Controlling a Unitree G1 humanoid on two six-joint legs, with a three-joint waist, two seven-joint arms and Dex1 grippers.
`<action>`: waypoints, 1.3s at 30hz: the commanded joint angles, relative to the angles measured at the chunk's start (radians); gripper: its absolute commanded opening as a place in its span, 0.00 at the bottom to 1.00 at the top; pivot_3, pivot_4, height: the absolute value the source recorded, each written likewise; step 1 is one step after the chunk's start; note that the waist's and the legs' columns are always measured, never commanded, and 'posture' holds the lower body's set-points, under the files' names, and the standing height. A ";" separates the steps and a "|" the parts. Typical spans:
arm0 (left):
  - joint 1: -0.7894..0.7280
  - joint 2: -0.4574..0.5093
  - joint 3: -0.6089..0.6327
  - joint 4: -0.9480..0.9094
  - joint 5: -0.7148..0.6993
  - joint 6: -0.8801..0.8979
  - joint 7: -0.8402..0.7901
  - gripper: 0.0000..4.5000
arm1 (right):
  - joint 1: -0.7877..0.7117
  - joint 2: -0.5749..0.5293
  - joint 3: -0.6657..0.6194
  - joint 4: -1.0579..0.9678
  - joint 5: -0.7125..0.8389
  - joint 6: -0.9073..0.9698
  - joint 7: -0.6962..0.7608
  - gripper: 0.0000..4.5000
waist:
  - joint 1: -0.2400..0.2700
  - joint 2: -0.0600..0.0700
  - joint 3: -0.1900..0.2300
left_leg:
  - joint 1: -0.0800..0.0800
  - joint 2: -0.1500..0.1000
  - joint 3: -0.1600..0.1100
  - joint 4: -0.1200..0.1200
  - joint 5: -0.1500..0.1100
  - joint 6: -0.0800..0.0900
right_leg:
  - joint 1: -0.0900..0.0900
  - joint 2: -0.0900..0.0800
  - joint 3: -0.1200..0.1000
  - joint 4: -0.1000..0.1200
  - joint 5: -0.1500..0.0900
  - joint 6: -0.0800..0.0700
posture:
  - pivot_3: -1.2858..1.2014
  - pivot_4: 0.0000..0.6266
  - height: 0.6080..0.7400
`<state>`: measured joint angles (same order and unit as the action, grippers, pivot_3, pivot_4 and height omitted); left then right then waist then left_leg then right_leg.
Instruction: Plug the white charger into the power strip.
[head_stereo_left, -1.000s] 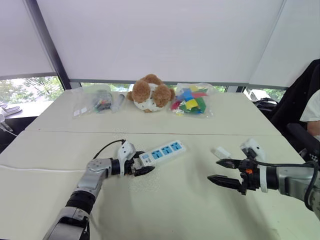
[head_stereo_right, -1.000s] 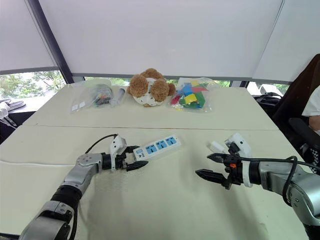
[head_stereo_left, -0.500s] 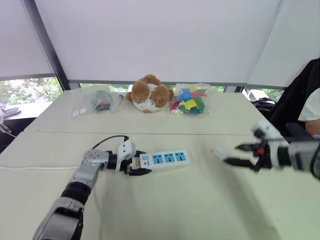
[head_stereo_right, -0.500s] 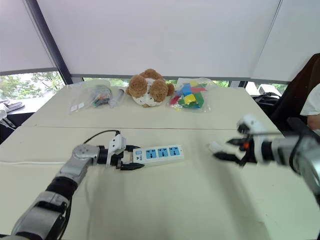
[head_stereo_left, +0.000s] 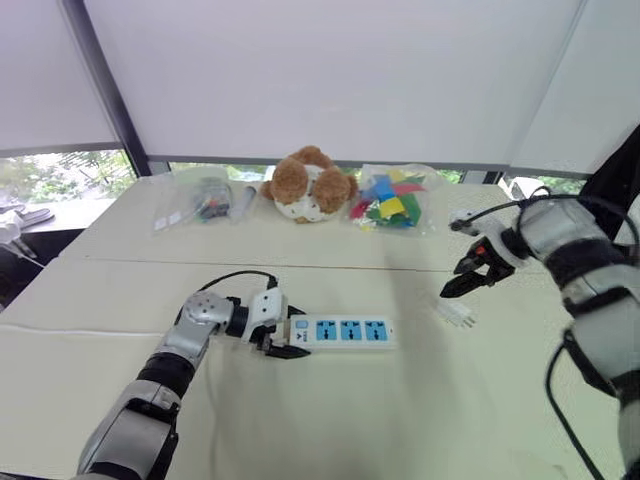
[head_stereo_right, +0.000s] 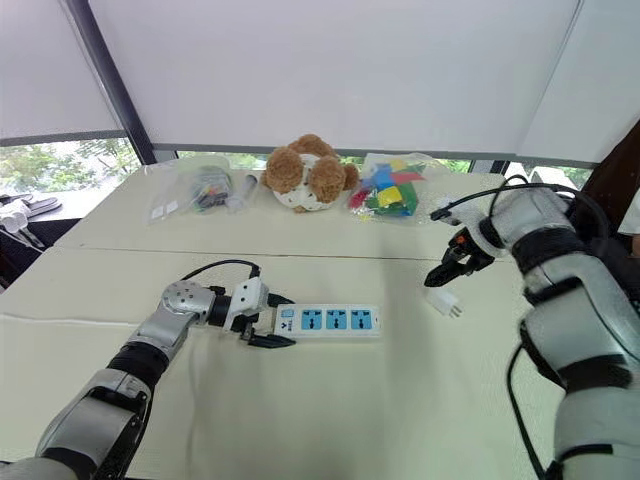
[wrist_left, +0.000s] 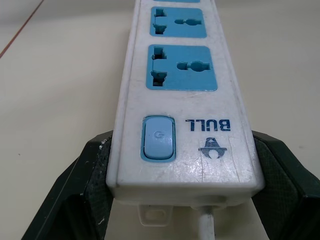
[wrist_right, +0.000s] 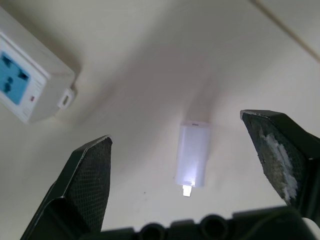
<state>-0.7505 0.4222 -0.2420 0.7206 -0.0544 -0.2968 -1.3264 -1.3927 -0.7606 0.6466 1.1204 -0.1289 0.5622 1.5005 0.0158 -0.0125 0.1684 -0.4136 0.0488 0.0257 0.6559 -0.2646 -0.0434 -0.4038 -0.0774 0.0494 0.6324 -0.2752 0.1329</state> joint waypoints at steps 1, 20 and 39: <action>0.066 -0.022 -0.050 -0.028 0.041 0.017 0.007 0.67 | -0.046 0.023 0.015 0.129 -0.108 -0.086 0.002 1.00 | 0.001 0.001 0.000 | 0.000 0.000 0.000 0.001 0.000 0.000 | 0.000 0.000 0.000 0.000 0.000 0.000 | 0.52 0.24 0.99; 0.284 -0.017 -0.034 -0.297 0.022 0.146 0.141 0.67 | -0.017 0.153 -0.075 0.253 -0.310 -0.169 -0.161 0.88 | -0.008 0.012 -0.004 | 0.004 0.000 0.000 0.006 0.000 0.000 | 0.001 -0.001 0.000 0.012 0.000 0.001 | 0.52 0.24 0.99; 0.186 0.016 -0.048 -0.163 0.024 0.213 0.031 0.67 | -0.016 0.115 -0.099 0.225 -0.364 -0.236 0.093 0.15 | -0.022 0.012 -0.005 | 0.005 0.000 0.000 0.006 0.000 0.000 | 0.001 0.000 0.000 0.012 -0.001 0.001 | 0.52 0.24 0.99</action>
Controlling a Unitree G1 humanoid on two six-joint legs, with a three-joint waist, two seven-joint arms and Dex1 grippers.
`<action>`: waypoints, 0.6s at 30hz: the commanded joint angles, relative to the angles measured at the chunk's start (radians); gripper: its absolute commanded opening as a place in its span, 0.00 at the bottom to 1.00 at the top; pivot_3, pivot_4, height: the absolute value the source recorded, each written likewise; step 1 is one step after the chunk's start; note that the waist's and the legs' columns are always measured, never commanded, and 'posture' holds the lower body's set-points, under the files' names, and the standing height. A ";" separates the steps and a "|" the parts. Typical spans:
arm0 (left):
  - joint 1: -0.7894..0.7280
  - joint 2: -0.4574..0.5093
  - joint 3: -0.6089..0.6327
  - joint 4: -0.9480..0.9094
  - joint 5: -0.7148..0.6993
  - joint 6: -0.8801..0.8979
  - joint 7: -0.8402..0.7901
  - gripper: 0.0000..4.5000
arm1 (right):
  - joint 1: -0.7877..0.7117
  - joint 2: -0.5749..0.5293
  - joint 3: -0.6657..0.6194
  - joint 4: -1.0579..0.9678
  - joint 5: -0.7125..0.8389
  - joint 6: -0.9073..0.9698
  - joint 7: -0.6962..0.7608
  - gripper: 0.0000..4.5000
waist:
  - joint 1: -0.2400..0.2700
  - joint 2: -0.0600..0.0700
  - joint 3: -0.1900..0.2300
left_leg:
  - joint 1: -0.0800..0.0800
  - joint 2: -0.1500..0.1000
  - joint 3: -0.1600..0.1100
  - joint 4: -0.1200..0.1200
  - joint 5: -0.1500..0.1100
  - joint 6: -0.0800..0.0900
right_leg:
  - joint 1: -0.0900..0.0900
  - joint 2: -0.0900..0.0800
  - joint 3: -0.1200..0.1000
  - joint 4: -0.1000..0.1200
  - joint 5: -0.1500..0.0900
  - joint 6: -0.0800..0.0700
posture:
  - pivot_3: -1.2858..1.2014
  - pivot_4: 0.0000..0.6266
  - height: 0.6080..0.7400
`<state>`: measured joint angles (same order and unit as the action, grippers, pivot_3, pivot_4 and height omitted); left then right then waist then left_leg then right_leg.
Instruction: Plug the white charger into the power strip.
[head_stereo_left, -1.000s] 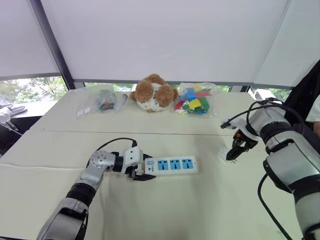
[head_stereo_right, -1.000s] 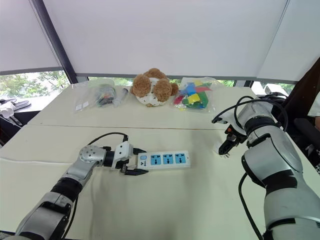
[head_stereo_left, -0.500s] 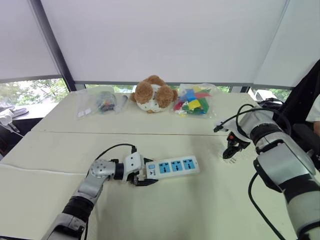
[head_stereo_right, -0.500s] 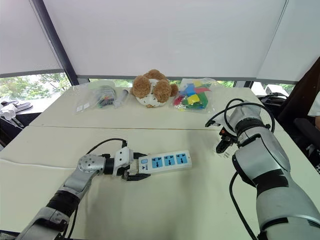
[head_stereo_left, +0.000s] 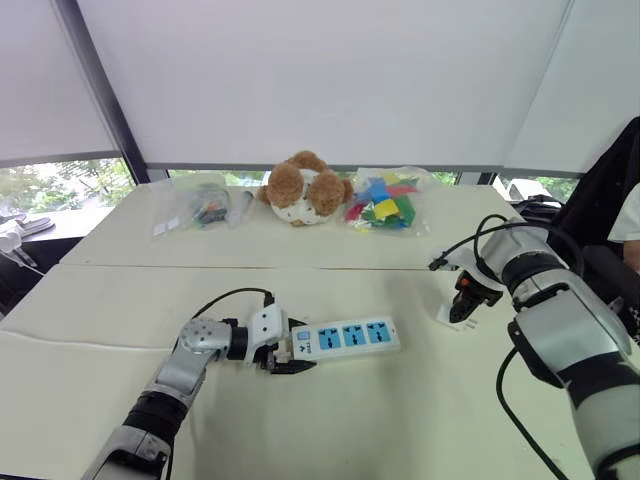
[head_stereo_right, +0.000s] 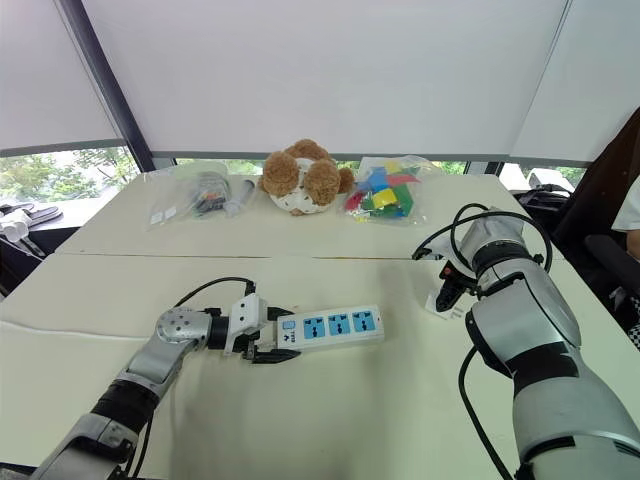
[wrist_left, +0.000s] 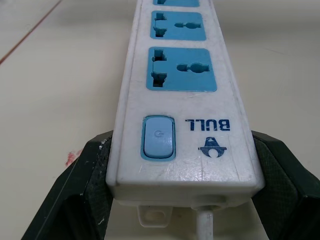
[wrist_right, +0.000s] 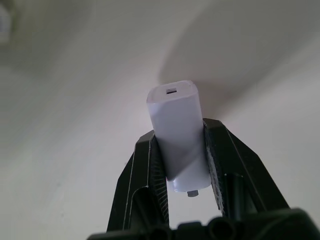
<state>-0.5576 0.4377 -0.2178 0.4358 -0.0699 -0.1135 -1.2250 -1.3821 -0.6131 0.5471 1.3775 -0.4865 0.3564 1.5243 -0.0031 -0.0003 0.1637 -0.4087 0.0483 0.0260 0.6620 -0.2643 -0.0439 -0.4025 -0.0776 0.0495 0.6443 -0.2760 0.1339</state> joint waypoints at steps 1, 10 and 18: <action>-0.038 -0.008 -0.071 0.176 0.046 0.015 -0.076 0.67 | -0.021 -0.038 0.000 -0.042 -0.004 -0.044 0.082 0.15 | -0.005 0.000 0.000 | 0.000 0.000 0.000 0.000 0.000 0.000 | 0.000 0.000 0.000 0.000 0.000 0.000 | 0.52 0.24 0.99; -0.180 -0.049 -0.077 0.440 0.097 -0.100 -0.107 0.67 | 0.092 -0.102 0.073 -0.174 0.054 -0.175 0.090 0.15 | -0.006 0.000 0.000 | 0.008 0.000 -0.001 0.001 0.000 -0.001 | 0.010 0.000 0.000 0.000 -0.001 0.001 | 0.52 0.24 0.99; -0.180 -0.064 -0.088 0.432 0.097 -0.111 -0.116 0.67 | 0.314 -0.236 0.093 -0.654 0.155 -0.083 0.090 0.15 | -0.001 -0.001 -0.002 | 0.011 -0.001 -0.003 0.002 0.000 -0.001 | 0.014 0.000 0.000 0.000 -0.001 0.001 | 0.52 0.24 0.99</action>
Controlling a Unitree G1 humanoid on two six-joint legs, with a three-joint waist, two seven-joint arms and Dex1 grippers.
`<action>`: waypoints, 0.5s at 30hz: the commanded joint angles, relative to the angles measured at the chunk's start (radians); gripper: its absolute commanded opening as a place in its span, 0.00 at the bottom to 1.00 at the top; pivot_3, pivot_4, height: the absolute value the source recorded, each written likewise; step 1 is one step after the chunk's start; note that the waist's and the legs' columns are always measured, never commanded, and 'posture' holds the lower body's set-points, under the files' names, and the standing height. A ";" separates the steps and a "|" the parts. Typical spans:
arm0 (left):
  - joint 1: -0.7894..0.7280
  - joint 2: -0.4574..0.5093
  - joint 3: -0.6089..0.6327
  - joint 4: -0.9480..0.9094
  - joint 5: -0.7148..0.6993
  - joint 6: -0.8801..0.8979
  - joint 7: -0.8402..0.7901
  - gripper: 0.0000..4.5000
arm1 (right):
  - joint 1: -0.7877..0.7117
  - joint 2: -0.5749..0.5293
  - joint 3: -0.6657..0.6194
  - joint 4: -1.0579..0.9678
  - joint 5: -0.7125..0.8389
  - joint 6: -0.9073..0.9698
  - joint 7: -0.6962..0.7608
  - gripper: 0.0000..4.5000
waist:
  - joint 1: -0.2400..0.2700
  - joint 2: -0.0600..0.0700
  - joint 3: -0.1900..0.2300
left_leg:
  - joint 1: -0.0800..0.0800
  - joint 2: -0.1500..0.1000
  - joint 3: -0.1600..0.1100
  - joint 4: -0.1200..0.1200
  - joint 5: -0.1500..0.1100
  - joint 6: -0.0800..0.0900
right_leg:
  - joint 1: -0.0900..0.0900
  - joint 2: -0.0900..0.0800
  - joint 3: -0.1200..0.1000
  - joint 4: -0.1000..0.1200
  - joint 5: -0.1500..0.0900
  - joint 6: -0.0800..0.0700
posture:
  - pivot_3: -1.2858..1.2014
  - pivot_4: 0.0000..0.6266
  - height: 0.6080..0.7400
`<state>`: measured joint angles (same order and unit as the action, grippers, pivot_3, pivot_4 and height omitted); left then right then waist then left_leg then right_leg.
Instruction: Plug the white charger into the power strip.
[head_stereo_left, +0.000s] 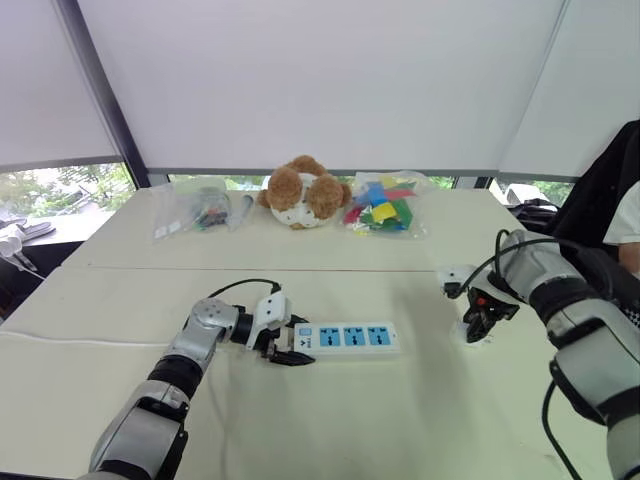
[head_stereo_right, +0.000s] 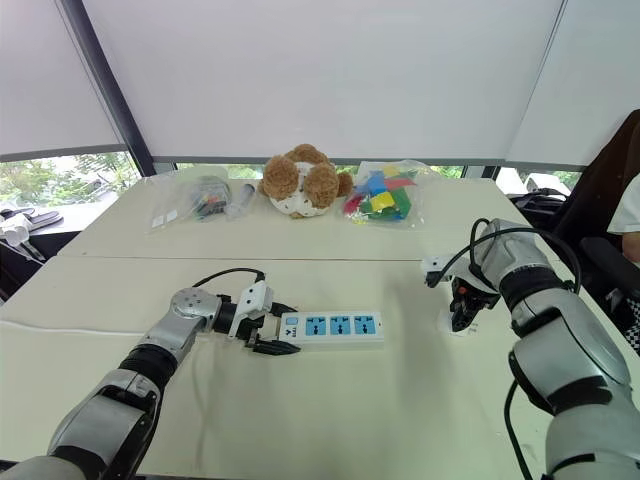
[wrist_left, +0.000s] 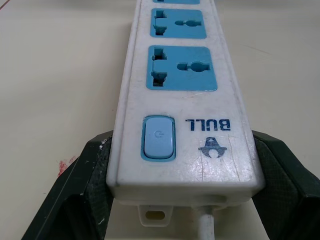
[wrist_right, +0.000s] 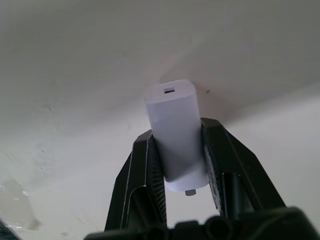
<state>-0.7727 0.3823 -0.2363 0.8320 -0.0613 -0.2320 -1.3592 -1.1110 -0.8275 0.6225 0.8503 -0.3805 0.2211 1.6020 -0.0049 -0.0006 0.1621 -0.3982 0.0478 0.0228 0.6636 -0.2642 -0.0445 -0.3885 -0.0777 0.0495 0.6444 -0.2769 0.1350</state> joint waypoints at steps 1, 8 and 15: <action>0.037 -0.009 -0.069 0.034 0.088 0.007 0.018 0.67 | 0.056 -0.032 0.022 -0.165 0.061 0.075 0.012 0.15 | 0.000 0.000 0.000 | 0.000 0.000 0.000 0.000 0.000 0.000 | 0.000 0.000 0.000 0.000 0.000 0.000 | 0.52 0.24 0.99; 0.035 -0.010 -0.065 0.028 0.089 0.011 0.025 0.67 | 0.089 -0.042 -0.004 -0.249 0.056 0.101 0.012 0.39 | 0.000 -0.001 -0.001 | 0.000 0.000 0.000 0.000 0.000 0.000 | 0.000 0.000 0.000 0.000 0.000 -0.001 | 0.52 0.24 0.99; 0.033 -0.014 -0.064 0.044 0.097 0.005 0.042 0.67 | 0.051 0.003 -0.038 -0.226 0.048 0.144 0.012 0.99 | 0.004 -0.001 -0.001 | 0.000 0.000 0.000 0.000 0.000 0.000 | 0.000 0.000 0.000 -0.001 0.000 -0.001 | 0.52 0.24 0.99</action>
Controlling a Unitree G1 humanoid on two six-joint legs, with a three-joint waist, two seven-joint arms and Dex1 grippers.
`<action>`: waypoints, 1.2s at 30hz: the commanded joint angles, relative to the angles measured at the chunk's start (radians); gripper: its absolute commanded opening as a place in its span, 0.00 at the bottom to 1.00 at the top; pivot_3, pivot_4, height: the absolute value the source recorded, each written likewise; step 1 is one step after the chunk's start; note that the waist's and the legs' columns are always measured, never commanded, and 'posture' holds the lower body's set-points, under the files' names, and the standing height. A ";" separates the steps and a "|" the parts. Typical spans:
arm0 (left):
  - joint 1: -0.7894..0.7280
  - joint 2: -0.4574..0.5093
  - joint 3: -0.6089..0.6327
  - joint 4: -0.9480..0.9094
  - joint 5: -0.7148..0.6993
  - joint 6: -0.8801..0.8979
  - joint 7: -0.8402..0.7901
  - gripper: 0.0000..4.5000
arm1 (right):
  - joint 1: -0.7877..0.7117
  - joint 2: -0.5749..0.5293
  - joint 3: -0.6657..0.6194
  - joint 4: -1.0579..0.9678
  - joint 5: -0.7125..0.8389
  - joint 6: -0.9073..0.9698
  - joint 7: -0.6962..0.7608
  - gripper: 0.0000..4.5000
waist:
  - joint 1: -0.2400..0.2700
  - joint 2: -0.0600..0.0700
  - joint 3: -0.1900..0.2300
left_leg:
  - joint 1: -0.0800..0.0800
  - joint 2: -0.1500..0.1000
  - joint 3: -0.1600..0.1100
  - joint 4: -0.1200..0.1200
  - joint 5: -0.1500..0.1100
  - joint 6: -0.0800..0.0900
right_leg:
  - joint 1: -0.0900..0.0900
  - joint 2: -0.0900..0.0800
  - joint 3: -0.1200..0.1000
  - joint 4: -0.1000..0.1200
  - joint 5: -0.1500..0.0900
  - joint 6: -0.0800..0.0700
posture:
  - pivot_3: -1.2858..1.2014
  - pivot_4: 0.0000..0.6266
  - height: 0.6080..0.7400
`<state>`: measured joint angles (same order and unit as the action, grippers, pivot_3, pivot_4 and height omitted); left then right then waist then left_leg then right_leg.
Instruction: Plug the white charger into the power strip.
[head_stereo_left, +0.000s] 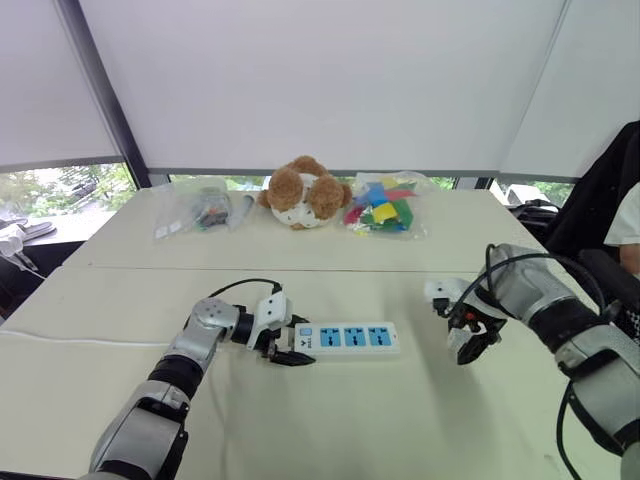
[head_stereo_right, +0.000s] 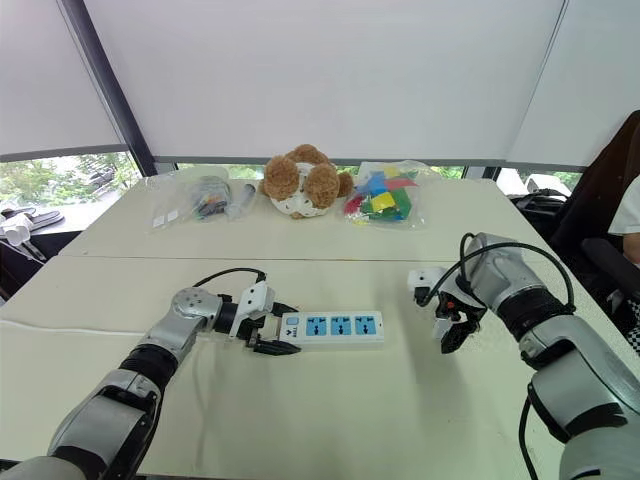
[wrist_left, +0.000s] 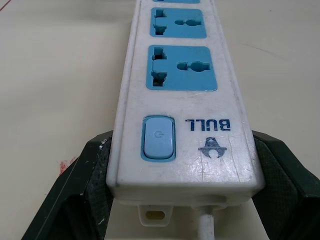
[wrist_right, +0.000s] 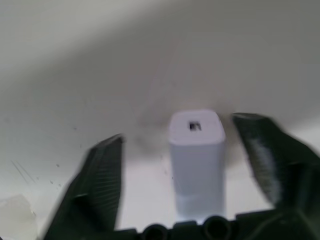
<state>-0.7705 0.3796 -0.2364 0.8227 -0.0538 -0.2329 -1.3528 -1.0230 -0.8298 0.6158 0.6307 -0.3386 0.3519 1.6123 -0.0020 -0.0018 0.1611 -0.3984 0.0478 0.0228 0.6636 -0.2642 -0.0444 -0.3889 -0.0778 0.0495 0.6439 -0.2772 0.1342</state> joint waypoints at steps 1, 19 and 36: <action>0.030 -0.014 -0.064 0.054 0.090 0.005 0.039 0.67 | -0.040 0.007 -0.029 -0.006 0.008 0.016 0.002 0.99 | 0.003 0.000 0.000 | 0.000 0.000 0.000 0.000 0.000 0.000 | 0.000 0.000 0.000 0.000 0.000 0.000 | 0.52 0.24 0.99; 0.048 -0.029 -0.064 0.050 0.093 -0.005 0.064 0.67 | -0.110 0.003 0.081 0.174 -0.044 -0.095 0.002 0.94 | 0.015 0.000 0.000 | 0.000 0.000 0.000 0.000 0.000 0.000 | 0.000 0.000 0.000 -0.001 -0.001 -0.003 | 0.52 0.24 0.99; -0.004 -0.004 -0.058 0.064 0.074 -0.005 -0.020 0.67 | -0.114 0.065 -0.220 0.156 0.128 -0.228 -0.111 0.16 | 0.011 0.001 0.000 | -0.002 0.000 0.000 0.000 0.000 0.000 | -0.001 0.000 0.000 -0.001 -0.001 -0.002 | 0.52 0.24 0.99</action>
<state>-0.7924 0.3682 -0.2414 0.8411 -0.0467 -0.2480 -1.3604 -1.1182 -0.7682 0.4904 0.8401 -0.2979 0.1325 1.5214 0.0087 -0.0011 0.1609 -0.4002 0.0475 0.0229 0.6632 -0.2642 -0.0444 -0.3903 -0.0779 0.0496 0.6424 -0.2774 0.1337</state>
